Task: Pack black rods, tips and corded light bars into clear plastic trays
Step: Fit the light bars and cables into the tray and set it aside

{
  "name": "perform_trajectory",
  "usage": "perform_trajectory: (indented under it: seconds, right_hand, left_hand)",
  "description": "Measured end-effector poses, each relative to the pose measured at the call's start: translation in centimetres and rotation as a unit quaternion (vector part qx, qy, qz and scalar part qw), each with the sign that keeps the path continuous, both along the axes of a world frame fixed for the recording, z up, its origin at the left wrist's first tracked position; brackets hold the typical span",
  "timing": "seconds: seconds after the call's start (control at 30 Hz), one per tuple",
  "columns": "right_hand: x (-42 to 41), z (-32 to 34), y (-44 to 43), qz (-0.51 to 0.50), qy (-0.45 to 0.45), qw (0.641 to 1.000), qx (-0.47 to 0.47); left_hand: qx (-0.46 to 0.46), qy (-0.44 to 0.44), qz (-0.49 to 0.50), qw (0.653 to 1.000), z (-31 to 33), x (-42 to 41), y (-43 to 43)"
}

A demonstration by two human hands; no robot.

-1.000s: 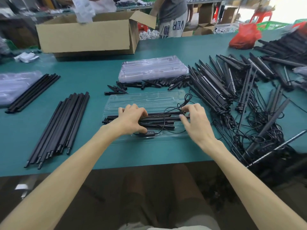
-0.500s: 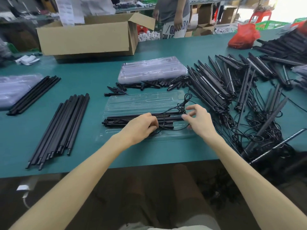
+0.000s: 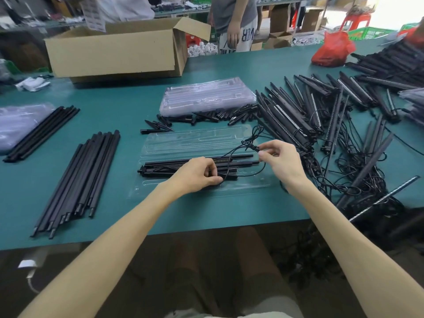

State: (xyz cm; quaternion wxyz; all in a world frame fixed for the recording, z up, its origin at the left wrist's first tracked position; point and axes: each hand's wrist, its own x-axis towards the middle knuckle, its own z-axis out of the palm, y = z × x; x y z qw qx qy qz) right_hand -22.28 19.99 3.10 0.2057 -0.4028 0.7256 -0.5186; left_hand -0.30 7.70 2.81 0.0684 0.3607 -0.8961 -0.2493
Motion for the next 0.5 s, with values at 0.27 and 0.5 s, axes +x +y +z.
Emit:
perform_trajectory:
  seconds: [0.27, 0.5]
  right_hand:
    - [-0.3, 1.6, -2.2, 0.027, 0.113, 0.993, 0.022]
    - [-1.5, 1.2, -2.0, 0.142, 0.291, 0.933, 0.154]
  left_hand:
    - [0.036, -0.046, 0.020, 0.998, 0.2, -0.9, -0.7]
    - [0.002, -0.063, 0.032, 0.997, 0.1, -1.4, -0.8]
